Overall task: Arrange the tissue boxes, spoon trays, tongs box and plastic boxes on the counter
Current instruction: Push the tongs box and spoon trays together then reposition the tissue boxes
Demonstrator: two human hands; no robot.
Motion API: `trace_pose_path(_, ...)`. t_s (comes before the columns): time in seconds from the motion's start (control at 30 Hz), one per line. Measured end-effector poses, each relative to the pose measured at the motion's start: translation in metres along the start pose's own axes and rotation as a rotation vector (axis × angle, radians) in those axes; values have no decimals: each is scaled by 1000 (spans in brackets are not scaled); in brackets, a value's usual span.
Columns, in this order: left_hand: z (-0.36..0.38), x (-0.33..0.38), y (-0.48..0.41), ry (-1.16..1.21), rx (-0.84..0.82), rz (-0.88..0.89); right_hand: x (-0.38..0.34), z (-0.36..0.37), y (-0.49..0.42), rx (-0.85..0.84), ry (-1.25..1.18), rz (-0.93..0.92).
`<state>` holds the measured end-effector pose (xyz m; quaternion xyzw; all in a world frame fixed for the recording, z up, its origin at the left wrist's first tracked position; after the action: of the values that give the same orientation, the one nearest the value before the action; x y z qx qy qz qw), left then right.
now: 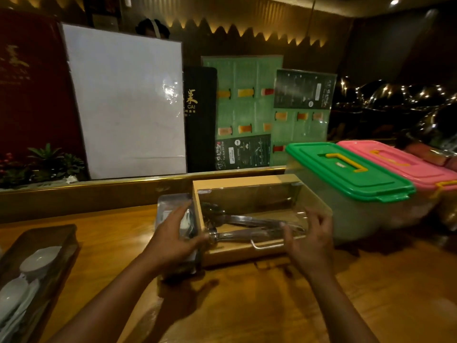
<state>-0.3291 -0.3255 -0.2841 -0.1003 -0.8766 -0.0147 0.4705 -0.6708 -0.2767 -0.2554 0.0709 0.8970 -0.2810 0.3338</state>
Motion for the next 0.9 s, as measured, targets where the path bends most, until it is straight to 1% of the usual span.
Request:
trace_pose_path(0.03,13,6,0,42,-59,13,22,-1,-9,-63,24,92)
trace_pose_path(0.1,32,12,-1,100,-118,34,50,0,-19,-194,43,190)
trace_pose_path(0.13,38,14,-2,118,-118,31,59,2,-22,-243,45,203)
trace_pose_path(0.2,43,14,-4,110,-70,37,67,6,-24,-288,57,199)
trace_pose_path(0.33,43,9,-11,66,26,18,77,13,-28,-271,127,193)
trace_pose_path(0.43,42,2,-17,56,28,-13,77,16,-33,-242,137,193)
trace_pose_path(0.9,38,-4,-47,54,31,-76,70,32,-64,-253,170,220)
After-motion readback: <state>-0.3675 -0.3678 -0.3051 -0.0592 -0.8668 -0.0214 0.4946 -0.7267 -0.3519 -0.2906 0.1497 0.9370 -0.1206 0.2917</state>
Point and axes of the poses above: each hand's wrist, its own y-axis away from the middle knuckle, its own z-axis out of the palm, x = y × z, the point moved 9 cm from there along -y, towards the middle knuckle, and after that the axes turned 9 degrees about -x, right-handed, at the moved point
